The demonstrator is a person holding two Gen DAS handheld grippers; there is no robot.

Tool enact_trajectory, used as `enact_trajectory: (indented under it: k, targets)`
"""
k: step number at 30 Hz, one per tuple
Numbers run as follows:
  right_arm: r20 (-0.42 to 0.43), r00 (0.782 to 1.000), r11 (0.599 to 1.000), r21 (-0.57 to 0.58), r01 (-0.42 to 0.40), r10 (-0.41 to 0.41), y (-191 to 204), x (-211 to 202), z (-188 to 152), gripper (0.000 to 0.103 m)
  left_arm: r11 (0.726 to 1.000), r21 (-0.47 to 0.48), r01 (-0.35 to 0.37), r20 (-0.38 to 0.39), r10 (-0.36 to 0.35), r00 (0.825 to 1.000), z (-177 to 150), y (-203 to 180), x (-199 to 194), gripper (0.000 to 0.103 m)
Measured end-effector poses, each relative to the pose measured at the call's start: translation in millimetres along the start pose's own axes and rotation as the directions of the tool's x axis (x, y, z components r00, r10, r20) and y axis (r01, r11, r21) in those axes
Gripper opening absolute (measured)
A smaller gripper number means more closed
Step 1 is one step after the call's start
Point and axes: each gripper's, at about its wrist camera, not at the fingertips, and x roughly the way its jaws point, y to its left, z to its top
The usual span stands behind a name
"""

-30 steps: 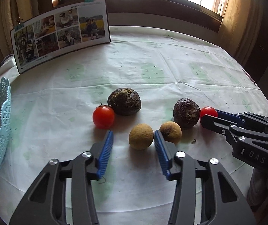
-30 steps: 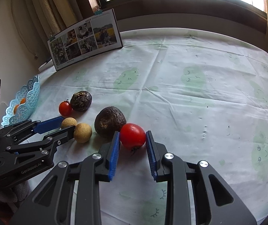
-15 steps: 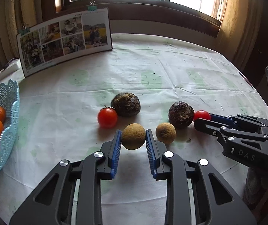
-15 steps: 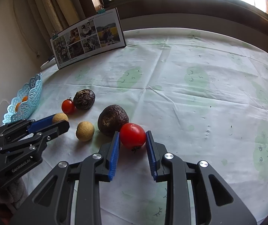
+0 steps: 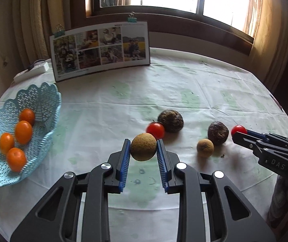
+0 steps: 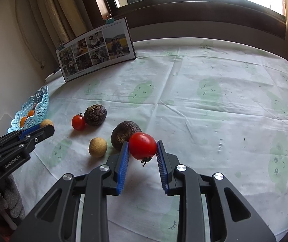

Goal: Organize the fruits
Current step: 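Carry the tan fruit into the basket and open the left tool while the right tool holds the tomato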

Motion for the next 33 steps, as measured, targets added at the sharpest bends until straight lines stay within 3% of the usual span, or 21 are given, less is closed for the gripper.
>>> enact_trajectory:
  k: [18, 27, 28, 29, 30, 31, 33]
  targets:
    - [0.001, 0.999, 0.999, 0.026, -0.043, 0.043, 20, -8, -4, 0.028, 0.974, -0.162, -0.161, 0.096, 0.178, 0.979, 5, 83, -41, 0.027]
    - [-0.001, 0.998, 0.998, 0.007, -0.061, 0.061, 41, -8, 0, 0.028, 0.965, -0.188, -0.181, 0.097, 0.202, 0.975, -1, 105, -44, 0.03]
    - [-0.002, 0.998, 0.998, 0.001, -0.062, 0.062, 45, -7, 1, 0.028, 0.963, -0.197, -0.183, 0.095, 0.205, 0.974, -2, 108, -45, 0.041]
    - [-0.005, 0.998, 0.998, -0.006, -0.065, 0.065, 49, -7, 1, 0.028, 0.961, -0.207, -0.185, 0.095, 0.207, 0.974, -2, 111, -45, 0.063]
    - [-0.008, 0.998, 0.997, -0.011, -0.07, 0.07, 52, -6, 2, 0.028, 0.957, -0.219, -0.189, 0.099, 0.215, 0.972, -3, 113, -47, 0.073]
    - [-0.011, 0.997, 0.997, -0.015, -0.076, 0.075, 55, -6, 3, 0.028, 0.952, -0.234, -0.198, 0.115, 0.23, 0.967, -5, 117, -50, 0.08]
    - [-0.016, 0.996, 0.996, -0.022, -0.089, 0.088, 62, -5, 5, 0.028, 0.946, -0.246, -0.21, 0.132, 0.247, 0.96, -8, 123, -56, 0.081]
